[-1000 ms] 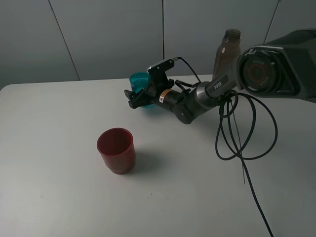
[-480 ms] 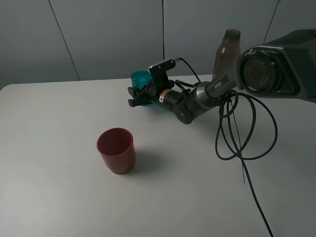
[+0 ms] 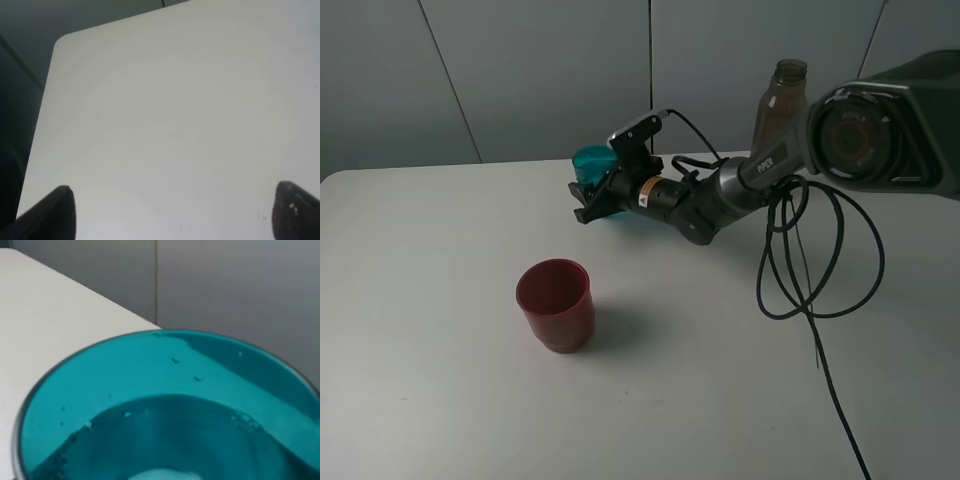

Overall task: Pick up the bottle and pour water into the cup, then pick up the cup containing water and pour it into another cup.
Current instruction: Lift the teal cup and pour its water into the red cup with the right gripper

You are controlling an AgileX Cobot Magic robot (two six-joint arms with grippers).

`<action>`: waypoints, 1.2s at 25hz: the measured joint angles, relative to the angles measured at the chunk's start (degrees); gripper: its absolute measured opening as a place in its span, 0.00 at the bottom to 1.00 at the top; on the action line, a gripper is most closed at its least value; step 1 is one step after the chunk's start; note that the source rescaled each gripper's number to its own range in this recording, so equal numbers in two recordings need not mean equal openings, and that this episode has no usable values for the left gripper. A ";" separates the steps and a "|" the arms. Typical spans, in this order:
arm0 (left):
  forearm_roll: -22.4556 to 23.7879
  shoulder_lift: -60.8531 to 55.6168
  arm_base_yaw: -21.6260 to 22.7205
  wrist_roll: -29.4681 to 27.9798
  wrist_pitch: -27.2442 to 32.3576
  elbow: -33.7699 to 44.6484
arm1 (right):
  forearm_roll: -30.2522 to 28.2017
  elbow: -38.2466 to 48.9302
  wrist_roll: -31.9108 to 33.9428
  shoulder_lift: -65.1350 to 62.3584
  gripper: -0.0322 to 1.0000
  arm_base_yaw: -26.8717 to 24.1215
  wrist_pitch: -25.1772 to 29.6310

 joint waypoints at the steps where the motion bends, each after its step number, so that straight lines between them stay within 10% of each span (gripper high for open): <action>1: 0.00 0.00 0.00 0.00 0.00 0.00 | -1.17 0.27 0.00 -0.83 0.07 0.00 0.00; 30: 0.00 0.00 0.00 0.00 0.00 0.00 | -4.36 31.22 -4.73 -22.74 0.07 1.20 -13.10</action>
